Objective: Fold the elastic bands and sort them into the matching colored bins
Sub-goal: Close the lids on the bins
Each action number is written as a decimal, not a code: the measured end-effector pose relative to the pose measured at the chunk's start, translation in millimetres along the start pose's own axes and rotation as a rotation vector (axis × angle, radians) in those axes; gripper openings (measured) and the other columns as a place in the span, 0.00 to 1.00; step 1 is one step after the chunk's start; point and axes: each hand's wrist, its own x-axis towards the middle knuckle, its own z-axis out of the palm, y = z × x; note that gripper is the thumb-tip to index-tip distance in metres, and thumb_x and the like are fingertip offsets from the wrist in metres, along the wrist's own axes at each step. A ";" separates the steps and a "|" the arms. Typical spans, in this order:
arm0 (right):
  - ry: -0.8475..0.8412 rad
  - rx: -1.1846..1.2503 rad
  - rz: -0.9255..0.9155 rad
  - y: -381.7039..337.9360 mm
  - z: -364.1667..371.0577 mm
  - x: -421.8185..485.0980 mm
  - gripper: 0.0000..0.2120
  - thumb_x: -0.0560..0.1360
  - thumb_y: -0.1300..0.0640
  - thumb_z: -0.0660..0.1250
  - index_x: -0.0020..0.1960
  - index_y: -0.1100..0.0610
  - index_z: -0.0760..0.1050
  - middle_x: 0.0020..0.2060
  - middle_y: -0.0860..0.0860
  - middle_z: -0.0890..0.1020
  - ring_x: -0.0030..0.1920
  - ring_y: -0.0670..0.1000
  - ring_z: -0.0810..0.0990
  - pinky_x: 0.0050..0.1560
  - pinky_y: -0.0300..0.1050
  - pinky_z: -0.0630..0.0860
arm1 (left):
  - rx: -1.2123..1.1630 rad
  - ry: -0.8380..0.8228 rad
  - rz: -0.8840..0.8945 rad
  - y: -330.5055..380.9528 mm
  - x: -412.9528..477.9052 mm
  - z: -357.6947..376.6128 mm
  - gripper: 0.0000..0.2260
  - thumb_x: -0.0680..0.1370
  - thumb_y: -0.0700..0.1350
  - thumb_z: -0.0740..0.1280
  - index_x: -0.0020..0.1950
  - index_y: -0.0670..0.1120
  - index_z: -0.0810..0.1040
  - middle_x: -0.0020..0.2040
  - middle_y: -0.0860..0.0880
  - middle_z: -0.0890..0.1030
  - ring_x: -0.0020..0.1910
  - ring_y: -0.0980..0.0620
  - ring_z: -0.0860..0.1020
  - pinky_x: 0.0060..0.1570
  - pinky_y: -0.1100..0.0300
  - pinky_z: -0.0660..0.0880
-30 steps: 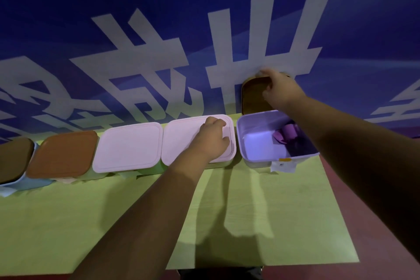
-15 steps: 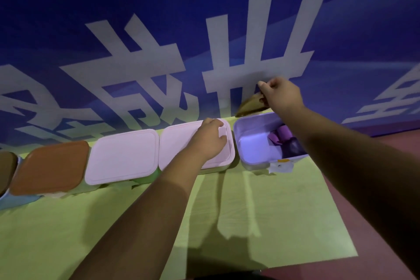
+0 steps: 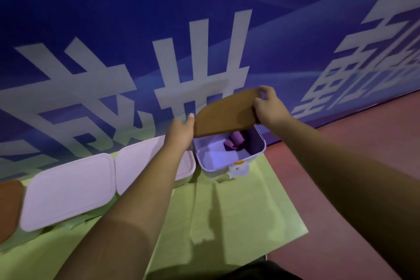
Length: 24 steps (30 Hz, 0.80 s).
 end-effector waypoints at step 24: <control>-0.337 -0.406 -0.177 131.5 12.5 86.8 0.15 0.83 0.55 0.60 0.62 0.59 0.82 0.56 0.60 0.83 0.48 0.60 0.81 0.44 0.45 0.73 | 0.518 0.253 -0.180 -30.2 -36.5 84.5 0.12 0.84 0.49 0.62 0.56 0.42 0.80 0.54 0.41 0.83 0.52 0.38 0.81 0.45 0.54 0.72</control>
